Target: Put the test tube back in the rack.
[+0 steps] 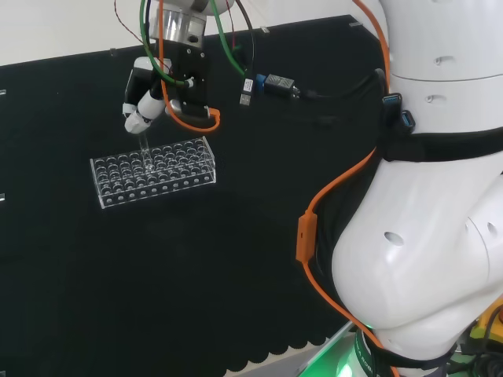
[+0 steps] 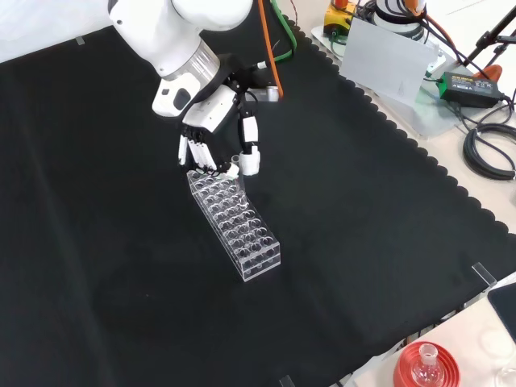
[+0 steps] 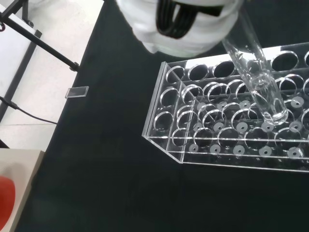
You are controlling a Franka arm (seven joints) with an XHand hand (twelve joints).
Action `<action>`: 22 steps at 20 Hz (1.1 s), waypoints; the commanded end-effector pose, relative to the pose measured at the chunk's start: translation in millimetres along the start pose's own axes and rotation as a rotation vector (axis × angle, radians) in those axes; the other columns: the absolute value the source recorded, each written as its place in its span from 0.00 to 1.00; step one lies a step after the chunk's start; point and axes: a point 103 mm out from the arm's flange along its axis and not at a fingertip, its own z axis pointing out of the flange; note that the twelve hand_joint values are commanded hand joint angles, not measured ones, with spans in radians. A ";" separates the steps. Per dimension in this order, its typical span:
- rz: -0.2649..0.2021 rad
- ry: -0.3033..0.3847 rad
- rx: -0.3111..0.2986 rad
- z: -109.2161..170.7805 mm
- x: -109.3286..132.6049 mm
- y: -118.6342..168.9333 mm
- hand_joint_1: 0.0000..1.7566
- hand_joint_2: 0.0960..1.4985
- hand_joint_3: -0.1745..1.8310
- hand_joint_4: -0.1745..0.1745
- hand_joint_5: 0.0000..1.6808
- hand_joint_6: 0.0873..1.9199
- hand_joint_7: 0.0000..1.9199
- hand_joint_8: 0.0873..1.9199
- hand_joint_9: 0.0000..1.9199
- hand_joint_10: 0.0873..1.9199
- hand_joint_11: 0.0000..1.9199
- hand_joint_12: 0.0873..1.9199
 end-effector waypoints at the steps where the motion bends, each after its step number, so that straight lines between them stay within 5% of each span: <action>1: -0.002 0.012 -0.008 1.8 -3.0 -12.8 0.74 0.48 0.31 0.00 0.74 0.29 0.68 0.26 0.56 0.25 0.29 0.69; 22: 0.002 0.002 0.022 13.0 1.3 -10.1 0.74 0.48 0.31 0.00 0.74 0.29 0.68 0.26 0.56 0.25 0.29 0.69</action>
